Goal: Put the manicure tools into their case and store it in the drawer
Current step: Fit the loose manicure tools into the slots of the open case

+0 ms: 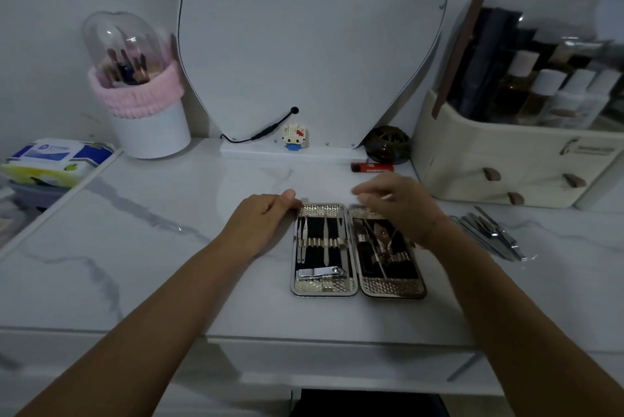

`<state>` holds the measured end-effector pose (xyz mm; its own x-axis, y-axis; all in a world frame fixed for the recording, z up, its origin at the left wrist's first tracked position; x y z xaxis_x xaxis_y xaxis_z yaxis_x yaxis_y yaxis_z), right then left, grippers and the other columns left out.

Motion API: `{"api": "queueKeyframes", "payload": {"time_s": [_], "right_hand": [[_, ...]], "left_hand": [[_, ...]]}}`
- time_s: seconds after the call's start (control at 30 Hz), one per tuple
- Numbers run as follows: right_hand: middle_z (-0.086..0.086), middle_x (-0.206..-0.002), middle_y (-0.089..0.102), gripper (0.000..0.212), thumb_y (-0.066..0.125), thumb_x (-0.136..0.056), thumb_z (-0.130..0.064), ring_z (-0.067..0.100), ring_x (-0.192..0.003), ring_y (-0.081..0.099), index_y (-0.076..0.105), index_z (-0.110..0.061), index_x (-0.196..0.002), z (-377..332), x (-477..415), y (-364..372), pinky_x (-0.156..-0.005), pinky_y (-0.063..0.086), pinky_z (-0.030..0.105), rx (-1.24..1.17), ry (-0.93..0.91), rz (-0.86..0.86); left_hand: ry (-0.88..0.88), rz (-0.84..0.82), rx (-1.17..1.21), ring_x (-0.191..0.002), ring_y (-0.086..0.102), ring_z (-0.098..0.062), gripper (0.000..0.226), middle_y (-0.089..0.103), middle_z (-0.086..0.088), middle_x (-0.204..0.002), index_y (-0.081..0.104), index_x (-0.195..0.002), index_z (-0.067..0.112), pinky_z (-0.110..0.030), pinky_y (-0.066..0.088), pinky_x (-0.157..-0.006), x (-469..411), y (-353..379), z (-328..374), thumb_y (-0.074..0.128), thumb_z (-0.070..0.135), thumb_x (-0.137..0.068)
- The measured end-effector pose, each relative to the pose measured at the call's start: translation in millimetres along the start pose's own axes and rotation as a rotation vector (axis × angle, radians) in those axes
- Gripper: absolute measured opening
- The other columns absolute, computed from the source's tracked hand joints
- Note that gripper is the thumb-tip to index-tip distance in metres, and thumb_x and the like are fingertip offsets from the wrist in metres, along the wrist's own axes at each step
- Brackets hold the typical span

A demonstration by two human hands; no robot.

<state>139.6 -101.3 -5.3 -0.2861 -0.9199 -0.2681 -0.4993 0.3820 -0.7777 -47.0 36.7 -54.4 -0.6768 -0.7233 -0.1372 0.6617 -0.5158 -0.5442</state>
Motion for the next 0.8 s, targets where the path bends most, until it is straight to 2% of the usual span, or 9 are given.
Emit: {"api": "queueKeyframes", "payload": {"time_s": [0.07, 0.17, 0.3, 0.4, 0.5, 0.63, 0.7, 0.8], "right_hand": [[-0.004, -0.086, 0.064, 0.017, 0.061, -0.085, -0.020, -0.003, -0.076, 0.055, 0.068, -0.013, -0.098, 25, 16, -26, -0.070, 0.040, 0.009, 0.012, 0.157, 0.132], [0.002, -0.076, 0.064, 0.015, 0.069, -0.079, -0.017, 0.016, -0.074, 0.060, 0.072, -0.007, -0.089, 61, 38, -57, -0.069, 0.042, 0.021, 0.108, 0.343, 0.221], [-0.001, -0.073, 0.062, 0.012, 0.072, -0.074, -0.023, 0.015, -0.074, 0.057, 0.071, -0.013, -0.081, 82, 44, -62, -0.073, 0.047, 0.028, 0.221, 0.431, 0.089], [-0.002, -0.073, 0.059, 0.010, 0.072, -0.075, -0.024, 0.015, -0.074, 0.054, 0.067, -0.016, -0.078, 83, 40, -57, -0.071, 0.038, 0.026, 0.261, 0.443, 0.041], [-0.003, -0.069, 0.057, 0.005, 0.068, -0.079, -0.019, 0.017, -0.075, 0.054, 0.067, -0.014, -0.075, 80, 35, -55, -0.071, 0.037, 0.025, 0.260, 0.447, -0.017], [-0.004, -0.067, 0.053, 0.010, 0.062, -0.084, -0.018, 0.017, -0.073, 0.051, 0.066, -0.010, -0.079, 73, 31, -54, -0.068, 0.035, 0.024, 0.320, 0.399, -0.099], [-0.003, -0.063, 0.052, 0.015, 0.059, -0.086, -0.019, 0.016, -0.064, 0.051, 0.059, -0.011, -0.072, 66, 30, -54, -0.061, 0.036, 0.024, 0.243, 0.333, -0.003], [-0.001, -0.064, 0.062, 0.013, 0.060, -0.085, -0.013, 0.005, -0.053, 0.055, 0.062, -0.014, -0.073, 53, 27, -52, -0.052, 0.044, 0.016, -0.221, 0.318, 0.132]], "left_hand": [[0.000, -0.001, 0.001, -0.106, 0.056, -0.005, 0.044, 0.067, 0.006, -0.114, 0.070, -0.107, 0.026, -0.008, 0.034, -0.081, 0, 0, 1, 0.035, 0.048, -0.095], [-0.004, 0.011, 0.003, -0.104, 0.054, -0.004, 0.043, 0.067, 0.004, -0.115, 0.071, -0.106, 0.025, -0.005, 0.031, -0.077, 0, 1, 2, 0.036, 0.047, -0.094], [-0.035, 0.036, 0.055, -0.105, 0.057, -0.008, 0.039, 0.068, 0.002, -0.113, 0.072, -0.099, 0.029, -0.014, 0.036, -0.082, -1, 3, 0, 0.040, 0.050, -0.092], [-0.038, 0.036, 0.044, -0.105, 0.057, -0.007, 0.039, 0.068, 0.003, -0.113, 0.072, -0.100, 0.028, -0.015, 0.036, -0.083, 0, 3, 1, 0.040, 0.049, -0.092], [-0.031, 0.038, 0.049, -0.105, 0.057, -0.007, 0.038, 0.069, 0.003, -0.112, 0.072, -0.099, 0.029, -0.018, 0.037, -0.086, 0, 3, 1, 0.040, 0.049, -0.092], [-0.031, 0.035, 0.071, -0.109, 0.058, -0.009, 0.037, 0.069, 0.004, -0.112, 0.072, -0.096, 0.033, -0.024, 0.038, -0.091, 1, 3, -1, 0.040, 0.051, -0.091], [-0.024, 0.039, 0.061, -0.108, 0.058, -0.009, 0.037, 0.069, 0.004, -0.111, 0.072, -0.098, 0.032, -0.023, 0.038, -0.089, 1, 3, 0, 0.040, 0.050, -0.092], [-0.024, 0.039, 0.044, -0.105, 0.057, -0.008, 0.040, 0.067, 0.006, -0.111, 0.072, -0.103, 0.027, -0.018, 0.037, -0.084, 1, 3, 1, 0.039, 0.049, -0.093]]}}
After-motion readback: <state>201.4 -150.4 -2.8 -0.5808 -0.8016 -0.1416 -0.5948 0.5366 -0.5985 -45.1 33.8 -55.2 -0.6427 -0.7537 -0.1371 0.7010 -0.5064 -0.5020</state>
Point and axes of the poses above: each hand's wrist, its own x-axis away from the middle knuckle, its own y-axis out of the palm, z = x × y, the point moved 1 cm from there along -x, towards the middle knuckle
